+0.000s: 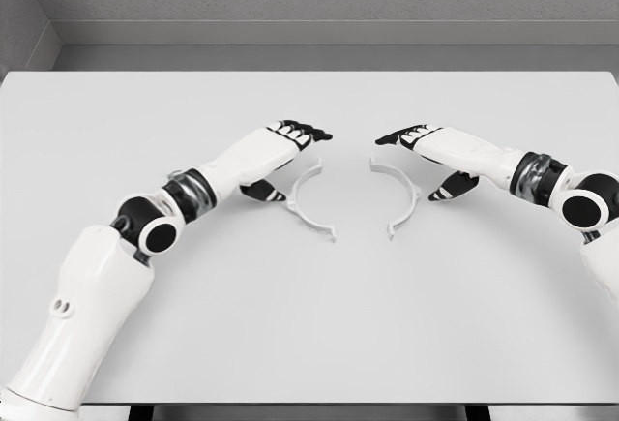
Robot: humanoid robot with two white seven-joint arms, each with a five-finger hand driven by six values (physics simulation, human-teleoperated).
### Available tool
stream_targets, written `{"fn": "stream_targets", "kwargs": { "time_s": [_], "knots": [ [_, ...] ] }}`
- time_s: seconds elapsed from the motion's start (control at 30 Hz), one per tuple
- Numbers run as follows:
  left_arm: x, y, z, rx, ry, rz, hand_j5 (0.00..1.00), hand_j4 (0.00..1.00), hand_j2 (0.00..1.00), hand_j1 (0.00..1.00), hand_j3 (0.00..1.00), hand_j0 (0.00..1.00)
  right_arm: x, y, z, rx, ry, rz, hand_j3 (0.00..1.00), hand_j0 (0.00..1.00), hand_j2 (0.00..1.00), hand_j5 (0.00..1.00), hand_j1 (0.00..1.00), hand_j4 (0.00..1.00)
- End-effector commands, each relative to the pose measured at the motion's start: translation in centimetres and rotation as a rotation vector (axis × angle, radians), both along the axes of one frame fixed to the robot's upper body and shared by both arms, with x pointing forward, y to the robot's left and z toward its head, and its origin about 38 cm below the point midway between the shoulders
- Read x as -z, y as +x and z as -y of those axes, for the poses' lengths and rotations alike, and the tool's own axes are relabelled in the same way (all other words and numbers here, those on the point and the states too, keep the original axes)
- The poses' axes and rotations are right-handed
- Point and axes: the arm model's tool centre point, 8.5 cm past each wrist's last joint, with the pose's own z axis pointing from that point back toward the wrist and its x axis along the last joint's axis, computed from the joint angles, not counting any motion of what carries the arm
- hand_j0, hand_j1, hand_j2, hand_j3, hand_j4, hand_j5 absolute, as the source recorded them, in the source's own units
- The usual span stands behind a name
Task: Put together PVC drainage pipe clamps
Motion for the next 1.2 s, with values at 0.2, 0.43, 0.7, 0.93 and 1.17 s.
{"fn": "stream_targets", "kwargs": {
  "time_s": [0.2,0.43,0.7,0.93,1.17],
  "knots": [
    [-0.3,0.0,1.2,0.015,-0.019,0.002,1.00,1.00,1.00,1.00,1.00,1.00,0.0,-0.1,0.1,0.002,0.015,-0.010,1.00,1.00,1.00,1.00,1.00,1.00],
    [-0.5,0.0,2.9,0.025,-0.024,0.011,1.00,1.00,1.00,1.00,1.00,1.00,0.2,-0.2,0.2,0.009,0.020,-0.017,1.00,1.00,1.00,1.00,1.00,1.00],
    [-0.8,0.1,2.7,0.019,-0.035,0.016,1.00,1.00,1.00,1.00,1.00,1.00,0.2,0.0,1.0,0.030,0.017,-0.017,1.00,1.00,1.00,1.00,1.00,1.00],
    [-0.6,0.0,1.3,0.012,-0.021,0.017,1.00,1.00,1.00,1.00,1.00,1.00,-0.6,0.0,3.5,0.061,-0.033,-0.005,1.00,1.00,1.00,1.00,1.00,1.00],
    [-1.0,-0.8,1.9,0.041,-0.031,0.036,1.00,1.00,1.00,1.00,1.00,1.00,-2.0,-0.1,5.7,0.079,-0.081,0.020,1.00,1.00,1.00,1.00,1.00,1.00]
  ]
}}
